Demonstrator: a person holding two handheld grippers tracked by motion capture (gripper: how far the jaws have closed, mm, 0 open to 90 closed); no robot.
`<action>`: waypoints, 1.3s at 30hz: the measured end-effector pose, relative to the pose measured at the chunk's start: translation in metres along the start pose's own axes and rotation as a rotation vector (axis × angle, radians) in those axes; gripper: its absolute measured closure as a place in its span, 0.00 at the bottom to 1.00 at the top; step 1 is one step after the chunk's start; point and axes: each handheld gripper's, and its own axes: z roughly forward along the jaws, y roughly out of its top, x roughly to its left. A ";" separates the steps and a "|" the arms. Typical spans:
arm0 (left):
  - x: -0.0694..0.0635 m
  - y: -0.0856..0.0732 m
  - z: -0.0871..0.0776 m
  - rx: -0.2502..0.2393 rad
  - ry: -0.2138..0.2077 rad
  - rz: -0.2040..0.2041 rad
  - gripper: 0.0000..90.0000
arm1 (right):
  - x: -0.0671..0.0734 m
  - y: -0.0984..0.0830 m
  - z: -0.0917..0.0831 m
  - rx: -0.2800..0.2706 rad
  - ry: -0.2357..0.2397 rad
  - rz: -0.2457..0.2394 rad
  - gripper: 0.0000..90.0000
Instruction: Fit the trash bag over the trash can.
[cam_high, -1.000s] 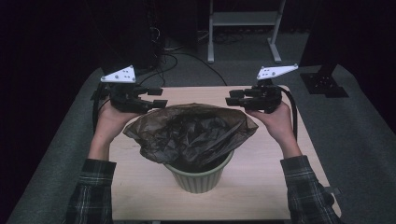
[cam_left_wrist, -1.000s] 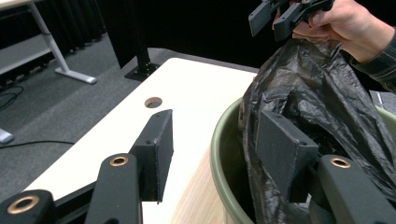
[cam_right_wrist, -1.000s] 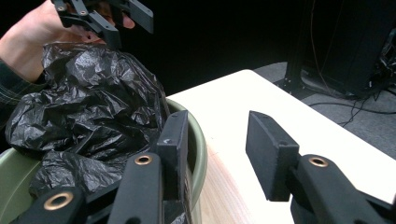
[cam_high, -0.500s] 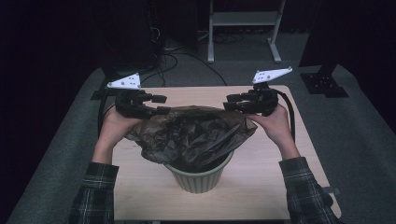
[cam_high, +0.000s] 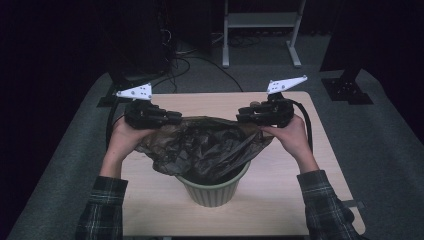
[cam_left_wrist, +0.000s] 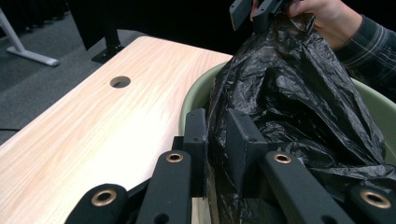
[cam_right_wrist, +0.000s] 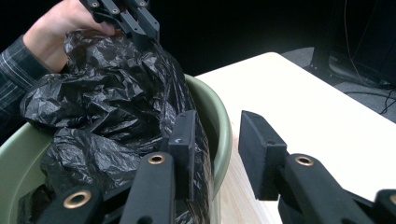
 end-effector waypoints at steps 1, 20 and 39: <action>0.000 0.000 0.000 -0.004 0.002 -0.002 0.88 | 0.001 0.000 -0.001 -0.004 0.007 0.000 0.71; -0.001 0.000 -0.003 -0.015 0.003 -0.005 0.88 | 0.000 0.014 0.000 -0.041 0.007 -0.005 0.71; 0.000 0.000 -0.004 -0.026 0.007 -0.001 0.83 | -0.002 0.000 0.012 0.021 0.005 -0.017 1.00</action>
